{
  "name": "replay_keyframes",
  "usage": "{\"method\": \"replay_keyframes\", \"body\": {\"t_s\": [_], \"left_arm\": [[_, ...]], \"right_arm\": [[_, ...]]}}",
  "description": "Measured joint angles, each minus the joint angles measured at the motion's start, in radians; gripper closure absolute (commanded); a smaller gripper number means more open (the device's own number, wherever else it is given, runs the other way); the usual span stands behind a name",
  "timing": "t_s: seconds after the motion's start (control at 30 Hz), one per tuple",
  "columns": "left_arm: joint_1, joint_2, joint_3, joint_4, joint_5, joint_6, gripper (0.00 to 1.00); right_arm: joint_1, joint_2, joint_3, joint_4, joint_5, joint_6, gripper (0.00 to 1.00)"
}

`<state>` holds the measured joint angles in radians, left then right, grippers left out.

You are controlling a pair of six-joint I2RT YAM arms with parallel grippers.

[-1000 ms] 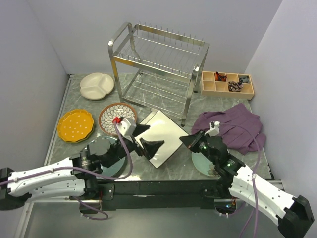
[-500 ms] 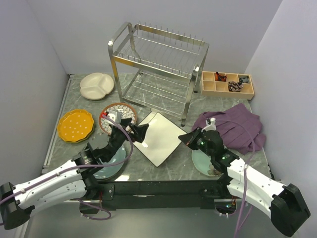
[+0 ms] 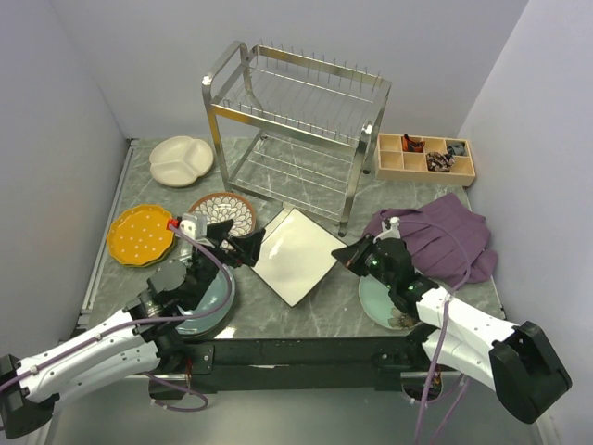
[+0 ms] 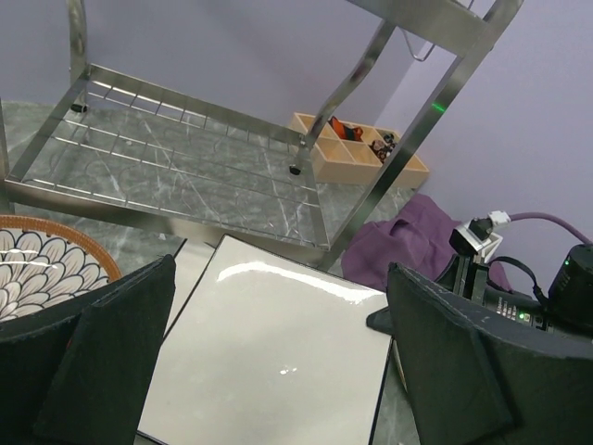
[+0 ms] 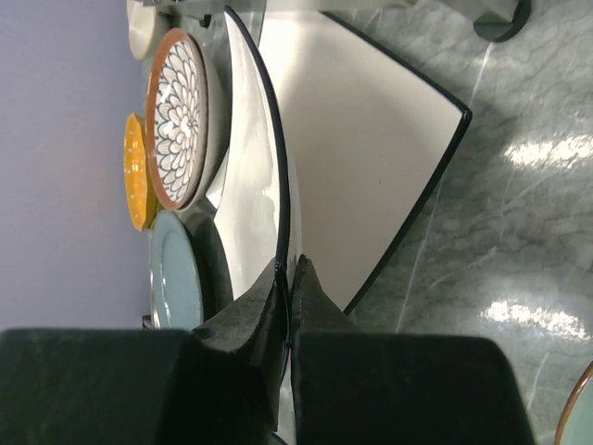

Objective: Unload the plates from the dish rack
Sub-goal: Place the plate at the center of the board.

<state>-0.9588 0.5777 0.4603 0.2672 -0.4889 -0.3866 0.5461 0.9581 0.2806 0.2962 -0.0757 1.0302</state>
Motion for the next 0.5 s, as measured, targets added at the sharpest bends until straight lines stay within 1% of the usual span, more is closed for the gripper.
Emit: {"method": "replay_keyframes", "body": {"t_s": [0.2, 0.5], "left_arm": [[0.0, -0.031, -0.014, 0.005, -0.002, 0.0, 0.01], [0.0, -0.034, -0.014, 0.005, -0.002, 0.0, 0.0]], "right_arm": [[-0.038, 0.038, 0.0, 0.039, -0.032, -0.007, 1.0], [-0.067, 0.163, -0.018, 0.189, -0.097, 0.036, 1.0]]}}
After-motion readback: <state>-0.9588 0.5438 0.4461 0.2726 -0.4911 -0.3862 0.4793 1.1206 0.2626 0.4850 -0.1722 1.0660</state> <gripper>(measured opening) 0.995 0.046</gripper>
